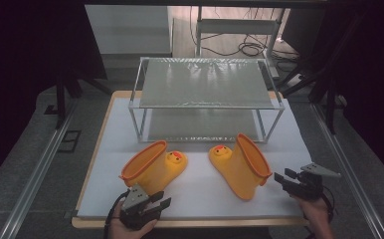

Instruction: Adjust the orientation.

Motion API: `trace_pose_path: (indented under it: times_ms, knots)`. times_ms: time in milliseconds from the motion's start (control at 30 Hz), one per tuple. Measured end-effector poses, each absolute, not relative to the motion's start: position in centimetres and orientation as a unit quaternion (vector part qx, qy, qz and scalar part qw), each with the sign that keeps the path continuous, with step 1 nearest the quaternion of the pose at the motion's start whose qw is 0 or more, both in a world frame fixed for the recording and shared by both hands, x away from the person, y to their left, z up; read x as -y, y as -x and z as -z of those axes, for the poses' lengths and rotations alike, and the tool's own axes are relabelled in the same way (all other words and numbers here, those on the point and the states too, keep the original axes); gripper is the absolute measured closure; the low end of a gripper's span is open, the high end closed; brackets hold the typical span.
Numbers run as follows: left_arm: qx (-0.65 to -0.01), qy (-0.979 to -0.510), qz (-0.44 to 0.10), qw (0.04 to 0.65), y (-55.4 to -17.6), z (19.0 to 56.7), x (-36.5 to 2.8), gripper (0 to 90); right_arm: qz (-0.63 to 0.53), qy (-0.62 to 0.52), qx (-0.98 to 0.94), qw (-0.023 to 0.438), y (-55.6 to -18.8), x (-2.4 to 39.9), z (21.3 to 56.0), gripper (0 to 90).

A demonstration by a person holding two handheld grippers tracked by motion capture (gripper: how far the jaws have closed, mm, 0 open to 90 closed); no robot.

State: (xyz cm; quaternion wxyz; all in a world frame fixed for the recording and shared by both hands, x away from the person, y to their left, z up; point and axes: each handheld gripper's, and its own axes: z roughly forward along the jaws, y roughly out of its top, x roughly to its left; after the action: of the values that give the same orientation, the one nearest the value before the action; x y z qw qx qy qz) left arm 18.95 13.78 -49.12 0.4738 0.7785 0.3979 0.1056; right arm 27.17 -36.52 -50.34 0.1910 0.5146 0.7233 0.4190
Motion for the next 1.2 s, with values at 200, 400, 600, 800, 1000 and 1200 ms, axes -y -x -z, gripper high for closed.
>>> trace_pose_path:
  times_ms: [200,400,600,800,1000,1200]
  knots:
    - [-0.392,-0.781,-0.102,0.475,-19.5,49.0,-12.9,56.5,-0.42,-0.514,-0.723,0.193,-26.8,36.6,50.2,44.9]
    - [-0.39,-0.784,-0.099,0.473,-19.6,49.0,-12.6,51.6,-0.424,-0.503,-0.731,0.184,-26.5,36.3,50.0,49.0]
    - [-0.39,-0.785,-0.099,0.472,-19.8,48.9,-12.5,51.0,-0.422,-0.478,-0.752,0.169,-26.3,35.6,50.3,60.5]
    - [-0.388,-0.787,-0.095,0.47,-19.9,49.0,-12.0,51.0,-0.422,-0.447,-0.774,0.151,-26.0,34.4,50.5,78.4]
    - [-0.385,-0.789,-0.095,0.469,-19.9,48.8,-11.5,51.0,-0.42,-0.423,-0.791,0.14,-25.9,33.2,50.9,87.7]
    - [-0.383,-0.791,-0.093,0.467,-20.0,48.8,-11.3,51.0,-0.418,-0.398,-0.807,0.124,-25.8,31.7,51.1,88.8]
